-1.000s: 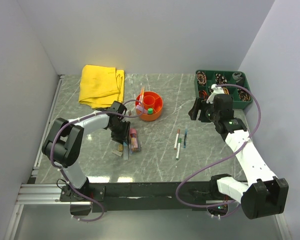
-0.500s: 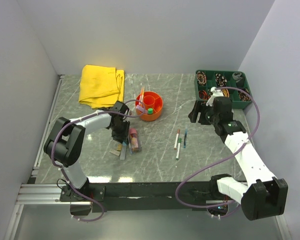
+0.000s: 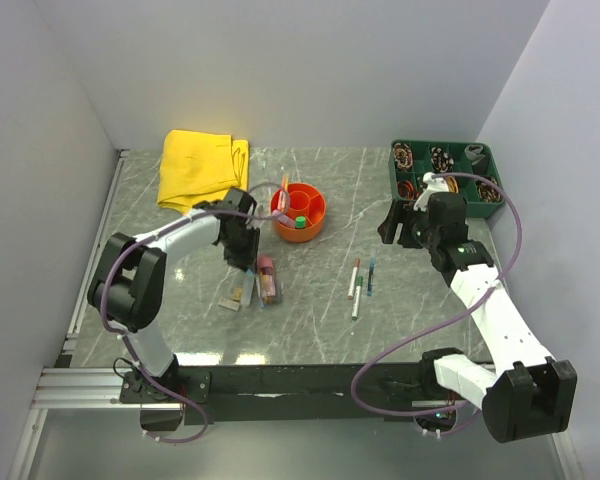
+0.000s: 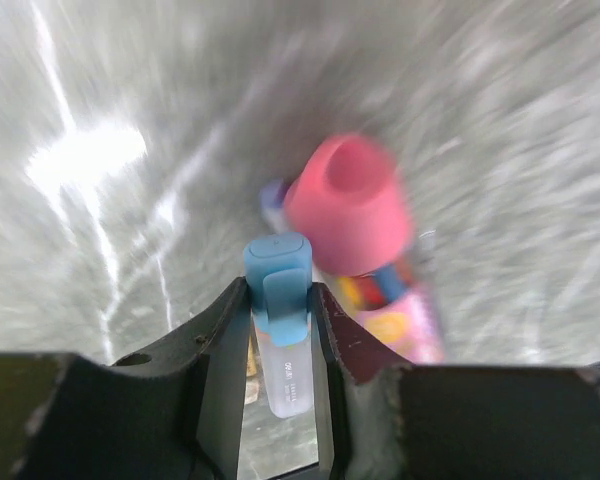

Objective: Sort the stationery into containers
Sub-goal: Pick up the pen from the center of the board, then place the pen in the storage box.

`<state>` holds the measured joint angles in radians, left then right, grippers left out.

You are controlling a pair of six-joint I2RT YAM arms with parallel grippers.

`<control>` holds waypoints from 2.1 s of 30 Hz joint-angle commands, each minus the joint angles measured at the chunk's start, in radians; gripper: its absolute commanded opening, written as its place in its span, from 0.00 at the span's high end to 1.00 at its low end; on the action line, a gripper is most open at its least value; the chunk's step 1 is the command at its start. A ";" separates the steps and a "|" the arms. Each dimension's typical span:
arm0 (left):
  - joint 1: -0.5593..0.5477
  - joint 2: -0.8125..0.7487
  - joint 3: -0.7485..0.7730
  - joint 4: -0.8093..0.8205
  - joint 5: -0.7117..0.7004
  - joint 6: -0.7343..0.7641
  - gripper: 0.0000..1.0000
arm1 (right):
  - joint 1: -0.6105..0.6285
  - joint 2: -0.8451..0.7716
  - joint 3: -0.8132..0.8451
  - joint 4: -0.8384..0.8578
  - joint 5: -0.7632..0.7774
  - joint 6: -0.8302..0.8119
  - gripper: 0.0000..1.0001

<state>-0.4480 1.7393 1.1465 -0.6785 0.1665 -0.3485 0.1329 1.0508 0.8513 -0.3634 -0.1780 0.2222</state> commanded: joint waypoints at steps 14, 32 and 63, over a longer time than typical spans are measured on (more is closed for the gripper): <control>0.052 -0.090 0.345 0.387 0.287 0.083 0.99 | -0.007 0.095 0.206 -0.002 0.067 -0.082 0.20; -0.012 -0.179 -0.108 1.295 0.213 0.123 0.99 | -0.056 -0.003 0.143 -0.080 0.132 -0.159 0.20; -0.081 -0.012 -0.399 1.786 0.061 0.215 0.99 | -0.056 0.112 0.181 -0.118 0.107 -0.192 0.20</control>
<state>-0.5091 1.7271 0.7673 0.9966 0.2783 -0.1459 0.0803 1.1625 1.0142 -0.5014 -0.0689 0.0425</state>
